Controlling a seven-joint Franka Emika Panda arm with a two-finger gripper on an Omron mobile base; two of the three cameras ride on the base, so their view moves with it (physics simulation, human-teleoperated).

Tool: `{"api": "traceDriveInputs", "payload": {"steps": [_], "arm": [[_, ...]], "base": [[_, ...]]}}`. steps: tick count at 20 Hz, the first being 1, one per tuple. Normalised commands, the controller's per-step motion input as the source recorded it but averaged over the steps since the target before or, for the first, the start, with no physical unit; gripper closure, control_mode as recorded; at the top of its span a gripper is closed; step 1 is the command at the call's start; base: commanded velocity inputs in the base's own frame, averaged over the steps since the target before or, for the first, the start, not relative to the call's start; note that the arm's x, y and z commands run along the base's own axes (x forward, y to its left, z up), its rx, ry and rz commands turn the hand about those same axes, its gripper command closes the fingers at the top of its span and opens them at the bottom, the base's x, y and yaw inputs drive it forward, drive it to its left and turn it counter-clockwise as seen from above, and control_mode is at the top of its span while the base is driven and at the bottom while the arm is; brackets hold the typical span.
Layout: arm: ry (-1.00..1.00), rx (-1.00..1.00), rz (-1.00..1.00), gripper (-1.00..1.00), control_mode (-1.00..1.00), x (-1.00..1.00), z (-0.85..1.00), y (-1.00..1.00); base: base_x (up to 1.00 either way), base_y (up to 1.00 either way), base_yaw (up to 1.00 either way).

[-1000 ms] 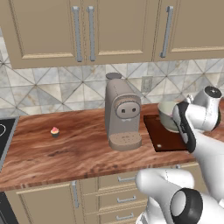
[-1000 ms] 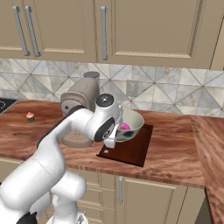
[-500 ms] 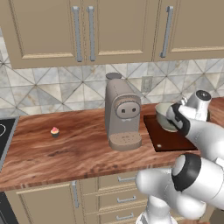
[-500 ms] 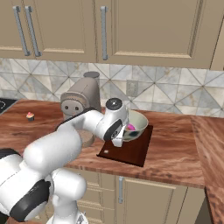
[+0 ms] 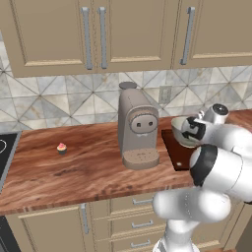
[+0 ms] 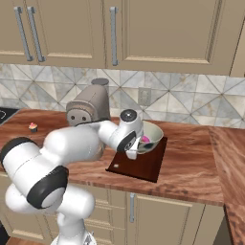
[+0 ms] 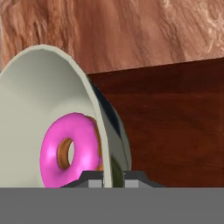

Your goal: Place the bowl with donut and the cupcake onto the tray.

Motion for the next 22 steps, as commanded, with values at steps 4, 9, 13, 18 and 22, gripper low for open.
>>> {"api": "traceDriveInputs", "payload": {"steps": [4,9,13,18,22], "arm": [[0.00,0.00,0.00,1.00,-1.00,0.33,-0.26,-0.02],[0.00,0.00,0.00,1.00,-1.00,0.29,-0.25,-0.05],[0.00,0.00,0.00,1.00,-1.00,0.11,-0.12,-0.02],[0.00,0.00,0.00,-1.00,-1.00,0.00,0.00,0.00],[0.00,0.00,0.00,-1.00,-1.00,0.00,0.00,0.00]], "base": [[0.00,0.00,0.00],[0.00,0.00,0.00],[0.00,0.00,0.00],[0.00,0.00,0.00],[0.00,0.00,0.00]]}}
